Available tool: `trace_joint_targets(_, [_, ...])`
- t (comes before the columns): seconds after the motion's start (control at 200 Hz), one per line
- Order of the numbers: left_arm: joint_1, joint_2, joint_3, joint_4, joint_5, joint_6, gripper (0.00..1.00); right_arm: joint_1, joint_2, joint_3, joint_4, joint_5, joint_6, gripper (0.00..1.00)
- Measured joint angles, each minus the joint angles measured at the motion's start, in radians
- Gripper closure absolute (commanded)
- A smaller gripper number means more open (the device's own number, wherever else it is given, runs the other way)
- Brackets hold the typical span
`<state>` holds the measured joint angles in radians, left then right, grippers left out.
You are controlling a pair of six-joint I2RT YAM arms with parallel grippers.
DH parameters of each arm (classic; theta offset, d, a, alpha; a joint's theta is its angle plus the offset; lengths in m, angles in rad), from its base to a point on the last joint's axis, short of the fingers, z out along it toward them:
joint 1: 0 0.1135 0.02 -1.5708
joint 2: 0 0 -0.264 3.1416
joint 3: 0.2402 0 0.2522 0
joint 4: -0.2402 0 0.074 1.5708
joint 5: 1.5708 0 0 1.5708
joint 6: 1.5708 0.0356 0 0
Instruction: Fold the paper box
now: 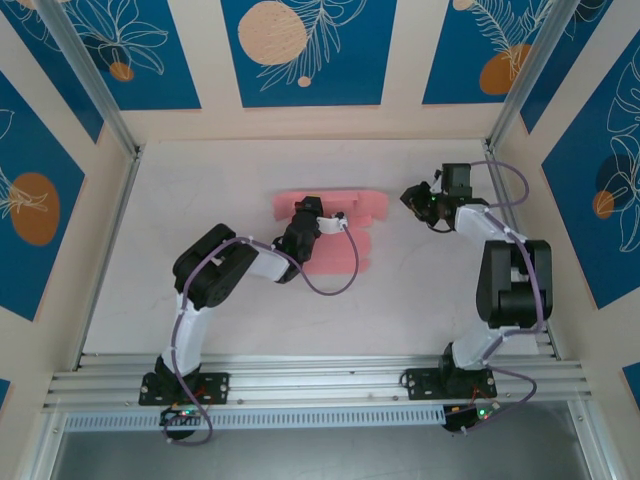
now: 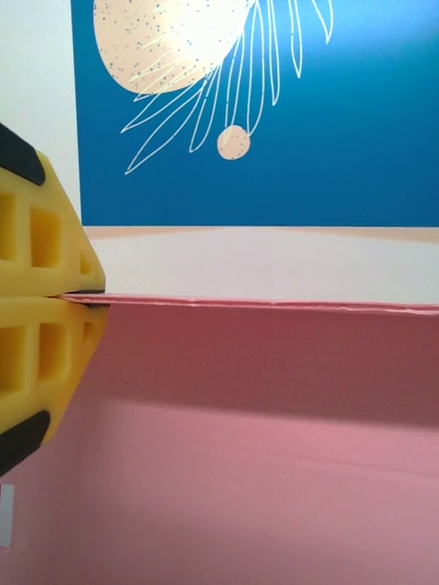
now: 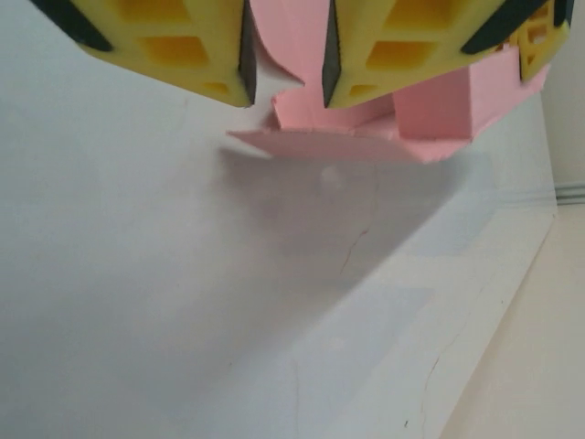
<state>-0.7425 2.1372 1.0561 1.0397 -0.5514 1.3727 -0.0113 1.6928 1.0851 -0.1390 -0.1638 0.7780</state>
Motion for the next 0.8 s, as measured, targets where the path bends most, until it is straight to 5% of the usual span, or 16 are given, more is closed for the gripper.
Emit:
trace_joint_targets(0.38, [0.001,0.009,0.003,0.012,-0.001,0.015,1.0,0.147,0.021,-0.112,0.017,0.026,0.058,0.71])
trace_joint_targets(0.8, [0.001,0.011,0.003,0.016,-0.001,0.018,1.0,0.217,0.191,0.0,0.051,0.067,0.063,0.66])
